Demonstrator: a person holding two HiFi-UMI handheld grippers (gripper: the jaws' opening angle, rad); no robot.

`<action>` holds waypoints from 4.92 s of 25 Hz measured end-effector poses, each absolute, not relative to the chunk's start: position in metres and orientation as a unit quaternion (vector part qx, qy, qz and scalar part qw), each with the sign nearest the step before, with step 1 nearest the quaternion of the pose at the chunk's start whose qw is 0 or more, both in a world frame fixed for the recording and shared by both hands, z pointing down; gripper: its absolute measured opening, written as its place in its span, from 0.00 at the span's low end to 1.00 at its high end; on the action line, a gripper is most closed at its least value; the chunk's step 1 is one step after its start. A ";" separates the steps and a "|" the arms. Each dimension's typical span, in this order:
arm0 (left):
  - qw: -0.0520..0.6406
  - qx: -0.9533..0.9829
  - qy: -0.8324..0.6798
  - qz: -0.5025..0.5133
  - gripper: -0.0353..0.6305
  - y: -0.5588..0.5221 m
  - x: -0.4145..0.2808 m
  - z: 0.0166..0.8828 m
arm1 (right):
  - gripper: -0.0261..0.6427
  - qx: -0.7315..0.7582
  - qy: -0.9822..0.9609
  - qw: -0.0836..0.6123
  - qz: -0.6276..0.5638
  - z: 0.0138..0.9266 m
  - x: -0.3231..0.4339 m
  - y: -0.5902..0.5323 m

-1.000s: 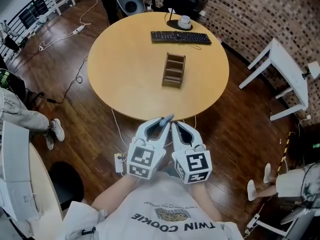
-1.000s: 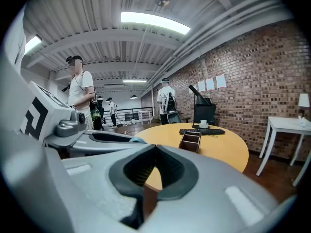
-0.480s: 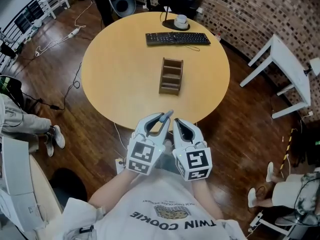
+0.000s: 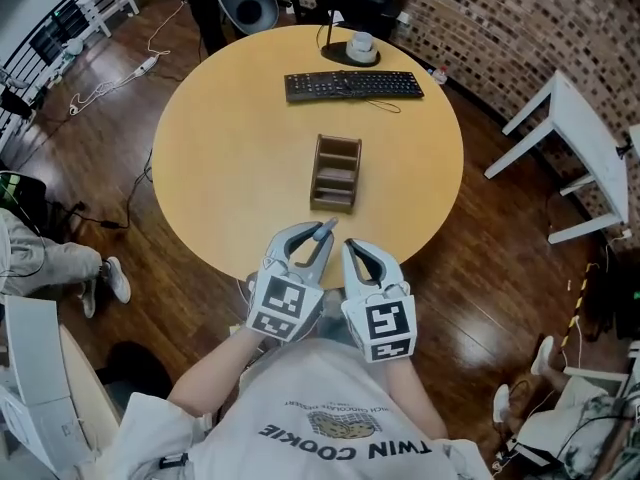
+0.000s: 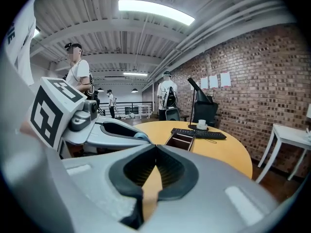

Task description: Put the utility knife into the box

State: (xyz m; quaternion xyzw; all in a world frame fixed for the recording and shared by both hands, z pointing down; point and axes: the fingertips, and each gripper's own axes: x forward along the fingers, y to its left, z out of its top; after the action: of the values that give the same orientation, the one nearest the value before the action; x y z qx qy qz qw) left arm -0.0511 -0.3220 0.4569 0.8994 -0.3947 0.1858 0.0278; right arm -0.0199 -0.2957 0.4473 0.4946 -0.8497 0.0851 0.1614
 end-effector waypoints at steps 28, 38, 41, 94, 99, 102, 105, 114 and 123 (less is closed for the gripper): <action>-0.159 0.883 -0.209 0.389 0.17 -0.406 -0.019 0.547 | 0.04 0.446 -0.868 0.203 0.078 0.481 0.007 -0.379; -0.230 0.863 -0.145 0.425 0.17 -0.413 -0.015 0.571 | 0.04 0.443 -0.869 0.202 0.090 0.487 0.009 -0.388; -0.241 0.857 -0.132 0.436 0.17 -0.415 -0.018 0.576 | 0.04 0.444 -0.868 0.202 0.089 0.487 0.009 -0.389; -0.085 0.916 -0.292 0.261 0.14 -0.280 -0.061 0.474 | 0.04 0.470 -0.866 0.129 0.111 0.456 -0.040 -0.273; -0.067 0.915 -0.319 0.240 0.11 -0.251 -0.076 0.462 | 0.04 0.466 -0.871 0.115 0.106 0.447 -0.055 -0.246; -0.062 0.912 -0.337 0.226 0.10 -0.233 -0.082 0.454 | 0.04 0.464 -0.874 0.108 0.101 0.441 -0.062 -0.228; -0.047 0.911 -0.352 0.209 0.09 -0.216 -0.087 0.447 | 0.04 0.462 -0.875 0.103 0.097 0.435 -0.068 -0.212; 0.026 0.903 -0.408 0.131 0.06 -0.179 -0.104 0.426 | 0.04 0.460 -0.878 0.094 0.096 0.417 -0.079 -0.171; 0.065 0.887 -0.445 0.104 0.06 -0.148 -0.096 0.417 | 0.04 0.454 -0.881 0.088 0.097 0.409 -0.066 -0.140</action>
State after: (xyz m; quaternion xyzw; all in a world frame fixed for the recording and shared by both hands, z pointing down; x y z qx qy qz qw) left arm -0.0964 -0.1475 0.4166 0.8870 -0.4452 0.1038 0.0650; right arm -0.0657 -0.1403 0.4086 0.4540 -0.8813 0.0970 0.0881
